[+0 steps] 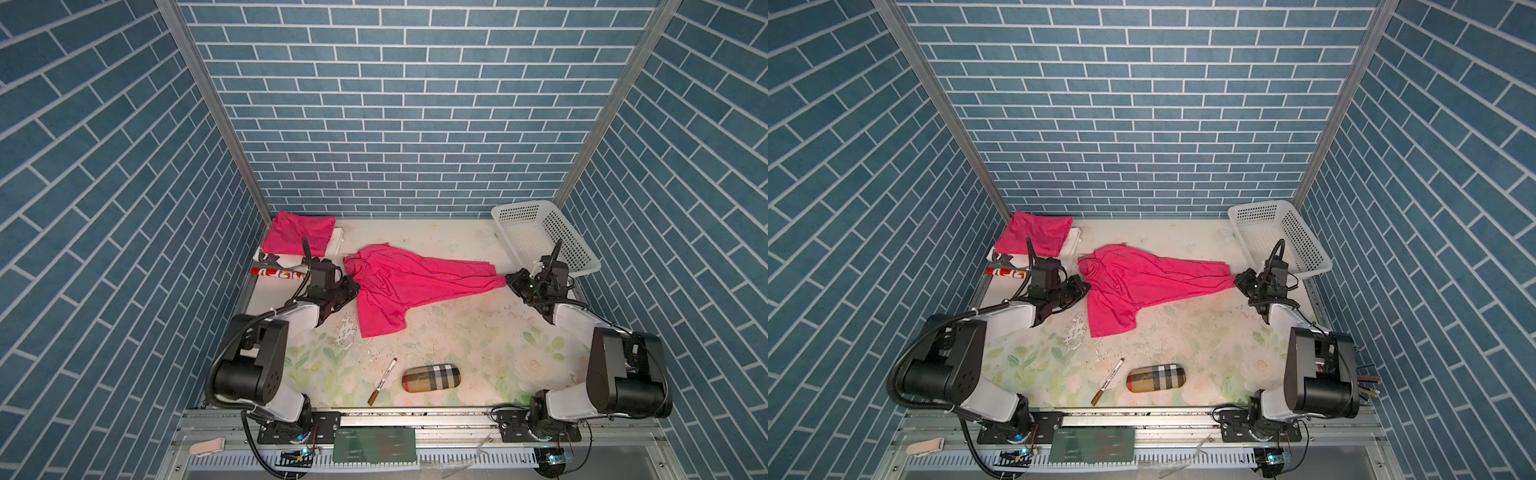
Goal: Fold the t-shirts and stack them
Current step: 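Hold the shirt collar with the left gripper while the right gripper holds the hem, then lift the pink t-shirt high with both grippers, stretching it between them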
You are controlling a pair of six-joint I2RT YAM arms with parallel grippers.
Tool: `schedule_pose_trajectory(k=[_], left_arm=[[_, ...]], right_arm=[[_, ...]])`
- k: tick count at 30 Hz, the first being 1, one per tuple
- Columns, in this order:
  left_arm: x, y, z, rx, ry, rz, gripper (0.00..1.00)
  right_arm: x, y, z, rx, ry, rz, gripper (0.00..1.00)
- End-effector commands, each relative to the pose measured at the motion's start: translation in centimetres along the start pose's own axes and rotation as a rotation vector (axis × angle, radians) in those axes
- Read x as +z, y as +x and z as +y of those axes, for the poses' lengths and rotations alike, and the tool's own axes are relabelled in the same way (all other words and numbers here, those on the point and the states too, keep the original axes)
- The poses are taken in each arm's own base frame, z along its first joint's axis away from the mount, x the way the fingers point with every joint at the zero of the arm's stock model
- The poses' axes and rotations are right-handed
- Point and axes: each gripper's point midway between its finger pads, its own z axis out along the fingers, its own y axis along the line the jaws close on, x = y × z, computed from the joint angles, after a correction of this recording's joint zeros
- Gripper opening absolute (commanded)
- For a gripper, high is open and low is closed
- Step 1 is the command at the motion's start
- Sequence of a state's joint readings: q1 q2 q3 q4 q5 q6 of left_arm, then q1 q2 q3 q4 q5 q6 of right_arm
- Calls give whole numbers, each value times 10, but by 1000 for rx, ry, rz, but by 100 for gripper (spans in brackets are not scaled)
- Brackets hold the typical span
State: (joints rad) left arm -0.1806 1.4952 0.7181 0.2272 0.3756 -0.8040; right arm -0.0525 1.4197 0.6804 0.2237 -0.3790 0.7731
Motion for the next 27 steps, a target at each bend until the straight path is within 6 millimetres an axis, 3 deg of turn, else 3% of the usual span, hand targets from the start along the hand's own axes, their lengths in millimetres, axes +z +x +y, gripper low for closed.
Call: schedule_pose_trajectory(k=[1, 7, 13, 20, 27], left_arm=[[-28, -29, -31, 52, 7, -64, 0], [-75, -70, -88, 120, 60, -166, 0], [-129, -116, -152, 192, 129, -286, 0], [-222, -173, -223, 240, 234, -499, 0], [-320, -199, -288, 306, 344, -665, 0]], right_arm=[[-20, -24, 41, -100, -82, -57, 0], [-50, -46, 90, -190, -178, -104, 0], [-98, -78, 150, -297, -288, -207, 0], [-184, -115, 226, -415, -408, -388, 0], [-279, -132, 295, -519, -533, -536, 0]])
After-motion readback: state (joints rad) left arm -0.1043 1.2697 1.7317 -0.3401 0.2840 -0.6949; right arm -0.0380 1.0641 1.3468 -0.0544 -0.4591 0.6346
